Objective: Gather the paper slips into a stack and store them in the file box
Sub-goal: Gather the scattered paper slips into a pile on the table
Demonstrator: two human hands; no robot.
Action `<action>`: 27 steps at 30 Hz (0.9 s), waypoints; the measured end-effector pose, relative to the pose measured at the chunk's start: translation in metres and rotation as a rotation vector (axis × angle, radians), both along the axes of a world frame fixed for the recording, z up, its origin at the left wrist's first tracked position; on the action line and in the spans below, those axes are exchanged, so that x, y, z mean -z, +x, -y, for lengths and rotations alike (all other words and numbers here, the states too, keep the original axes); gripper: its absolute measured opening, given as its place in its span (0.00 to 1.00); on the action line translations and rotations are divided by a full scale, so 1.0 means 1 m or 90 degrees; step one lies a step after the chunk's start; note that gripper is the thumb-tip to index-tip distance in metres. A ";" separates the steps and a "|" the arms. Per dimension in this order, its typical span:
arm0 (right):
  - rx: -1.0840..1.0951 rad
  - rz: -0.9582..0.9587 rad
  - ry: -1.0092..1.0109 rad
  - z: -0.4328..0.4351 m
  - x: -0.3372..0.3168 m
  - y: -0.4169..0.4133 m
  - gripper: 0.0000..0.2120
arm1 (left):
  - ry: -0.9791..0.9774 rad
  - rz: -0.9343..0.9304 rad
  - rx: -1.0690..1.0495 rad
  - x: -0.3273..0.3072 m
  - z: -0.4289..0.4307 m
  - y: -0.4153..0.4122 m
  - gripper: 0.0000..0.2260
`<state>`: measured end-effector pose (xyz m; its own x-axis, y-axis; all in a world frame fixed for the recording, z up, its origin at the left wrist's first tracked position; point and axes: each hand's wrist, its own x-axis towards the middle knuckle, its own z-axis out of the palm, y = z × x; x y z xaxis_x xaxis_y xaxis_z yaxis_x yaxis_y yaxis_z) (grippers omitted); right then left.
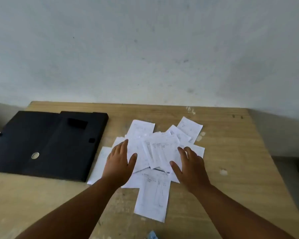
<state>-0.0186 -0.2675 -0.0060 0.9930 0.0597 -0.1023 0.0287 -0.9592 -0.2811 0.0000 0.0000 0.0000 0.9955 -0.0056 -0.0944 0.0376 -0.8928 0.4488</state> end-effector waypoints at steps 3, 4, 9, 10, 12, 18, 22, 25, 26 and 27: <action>0.087 0.016 -0.057 0.002 0.016 0.003 0.32 | 0.085 -0.027 -0.051 0.024 -0.015 -0.004 0.35; 0.125 0.015 -0.085 0.003 0.022 0.003 0.32 | 0.118 -0.032 -0.065 0.032 -0.021 -0.006 0.36; 0.192 -0.065 -0.110 -0.007 0.050 0.003 0.34 | 0.114 -0.122 -0.112 0.062 -0.037 -0.005 0.38; 0.184 -0.071 -0.110 -0.012 0.054 0.002 0.34 | 0.099 -0.147 -0.104 0.066 -0.036 -0.005 0.39; 0.168 -0.046 -0.095 -0.024 0.057 0.001 0.35 | 0.065 -0.134 -0.086 0.067 -0.024 -0.007 0.41; 0.083 -0.015 -0.033 -0.066 0.062 0.018 0.33 | -0.069 -0.125 -0.092 0.065 0.028 0.013 0.38; 0.098 0.049 0.039 -0.077 0.061 0.026 0.30 | -0.095 -0.062 -0.137 0.055 0.030 0.023 0.36; 0.231 0.118 0.058 -0.065 0.059 0.036 0.29 | -0.056 0.003 -0.180 0.053 0.007 0.033 0.35; 0.265 0.124 0.047 -0.058 0.058 0.040 0.29 | -0.043 0.008 -0.191 0.055 -0.002 0.037 0.35; 0.283 0.121 0.040 -0.052 0.058 0.044 0.30 | -0.036 -0.003 -0.195 0.057 -0.010 0.039 0.35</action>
<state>0.0253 -0.2152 -0.0640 0.9246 -0.3737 0.0738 -0.3229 -0.8717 -0.3686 0.0392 0.0096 -0.0574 0.9512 0.2892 -0.1072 0.3032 -0.8131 0.4969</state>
